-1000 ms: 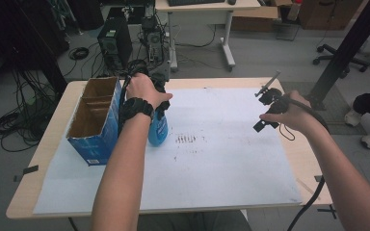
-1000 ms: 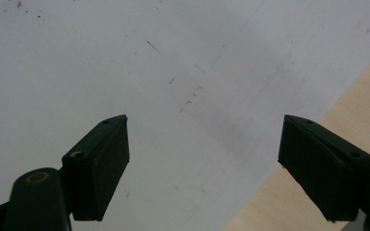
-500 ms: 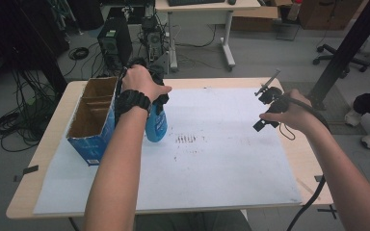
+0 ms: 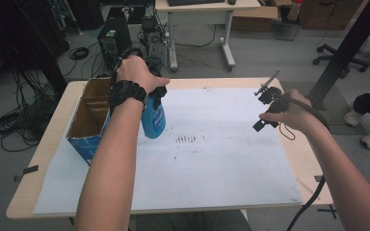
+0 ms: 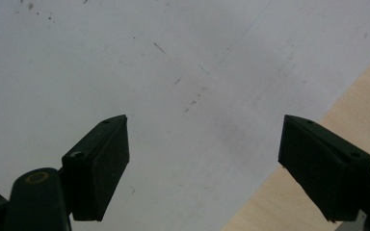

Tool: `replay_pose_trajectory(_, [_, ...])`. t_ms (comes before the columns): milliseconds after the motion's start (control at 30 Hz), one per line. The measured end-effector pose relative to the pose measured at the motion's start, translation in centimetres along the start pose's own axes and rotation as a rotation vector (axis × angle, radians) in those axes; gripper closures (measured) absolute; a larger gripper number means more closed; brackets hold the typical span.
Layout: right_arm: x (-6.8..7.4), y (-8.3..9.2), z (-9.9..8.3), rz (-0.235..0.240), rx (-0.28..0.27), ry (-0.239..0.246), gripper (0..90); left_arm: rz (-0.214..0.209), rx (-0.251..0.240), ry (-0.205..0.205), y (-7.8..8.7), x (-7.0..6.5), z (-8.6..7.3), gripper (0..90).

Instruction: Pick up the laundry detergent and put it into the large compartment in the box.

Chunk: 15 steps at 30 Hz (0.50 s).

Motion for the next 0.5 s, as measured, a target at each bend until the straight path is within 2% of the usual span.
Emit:
replay_pose_trajectory(200, [0.1, 0.2, 0.1, 0.001, -0.002, 0.001, 18.4, -0.005, 0.0, -0.001, 0.9, -0.1, 0.0, 37.7])
replay_pose_trajectory(500, [0.2, 0.4, 0.3, 0.002, -0.005, 0.003, 18.4, -0.007, -0.006, 0.021, 3.0, 0.0, -0.2, 37.8])
Point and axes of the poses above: each handheld gripper's, and its own axes: y roughly backward along the jaws, z roughly out of its top, x roughly to its left, the point moved 7 cm from there along -y, roughly forward along the jaws, and after that the axes turned 8 degrees about -y, right-handed, at the moved point
